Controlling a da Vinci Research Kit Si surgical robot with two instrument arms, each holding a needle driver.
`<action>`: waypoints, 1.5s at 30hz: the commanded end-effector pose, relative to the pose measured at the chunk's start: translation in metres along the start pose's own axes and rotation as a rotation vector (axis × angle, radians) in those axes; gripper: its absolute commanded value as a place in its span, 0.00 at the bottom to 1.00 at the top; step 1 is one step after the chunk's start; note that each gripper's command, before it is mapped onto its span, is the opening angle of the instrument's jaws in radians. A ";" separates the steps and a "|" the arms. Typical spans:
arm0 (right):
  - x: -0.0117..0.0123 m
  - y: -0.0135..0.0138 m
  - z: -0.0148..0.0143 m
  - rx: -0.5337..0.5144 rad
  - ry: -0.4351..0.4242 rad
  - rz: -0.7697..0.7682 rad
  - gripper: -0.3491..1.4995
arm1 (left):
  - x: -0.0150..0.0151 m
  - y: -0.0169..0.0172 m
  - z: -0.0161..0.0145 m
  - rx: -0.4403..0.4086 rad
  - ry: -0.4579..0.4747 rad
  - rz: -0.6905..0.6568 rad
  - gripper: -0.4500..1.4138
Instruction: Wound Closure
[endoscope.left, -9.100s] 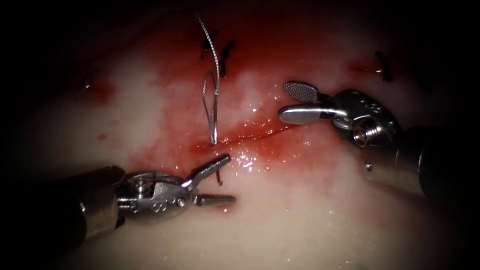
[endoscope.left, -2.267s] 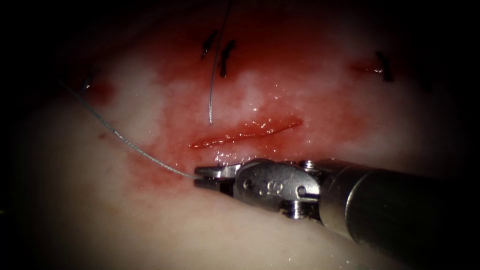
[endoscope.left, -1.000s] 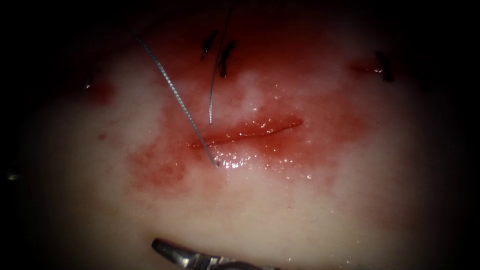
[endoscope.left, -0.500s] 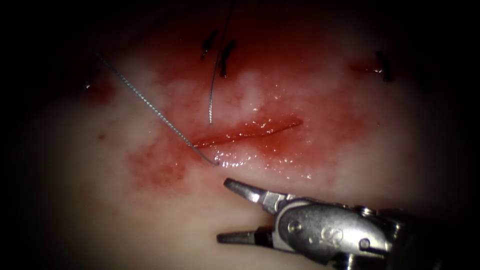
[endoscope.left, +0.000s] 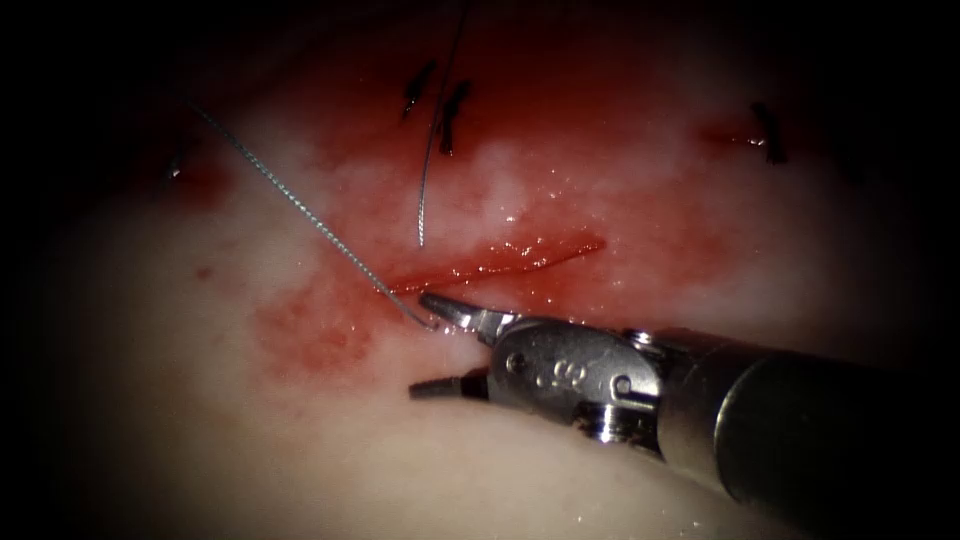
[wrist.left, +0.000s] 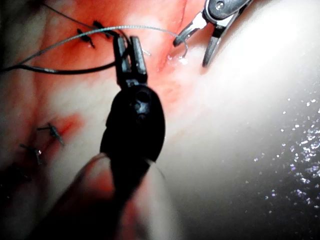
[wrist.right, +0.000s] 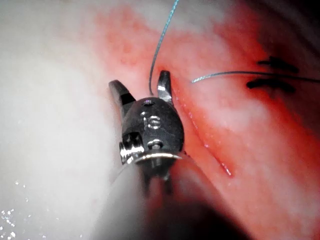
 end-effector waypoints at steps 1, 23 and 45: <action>-0.0006 -0.0003 0.0013 0.009 -0.012 0.000 0.28 | -0.0005 0.0004 0.0006 0.000 0.001 0.000 0.00; 0.0066 -0.0100 -0.0055 0.027 -0.117 -0.006 0.00 | -0.0012 0.0025 0.0024 -0.024 -0.004 0.023 0.00; 0.0125 -0.0143 -0.0065 0.100 0.040 -0.043 0.74 | -0.0017 0.0026 0.0026 -0.039 -0.021 0.073 0.00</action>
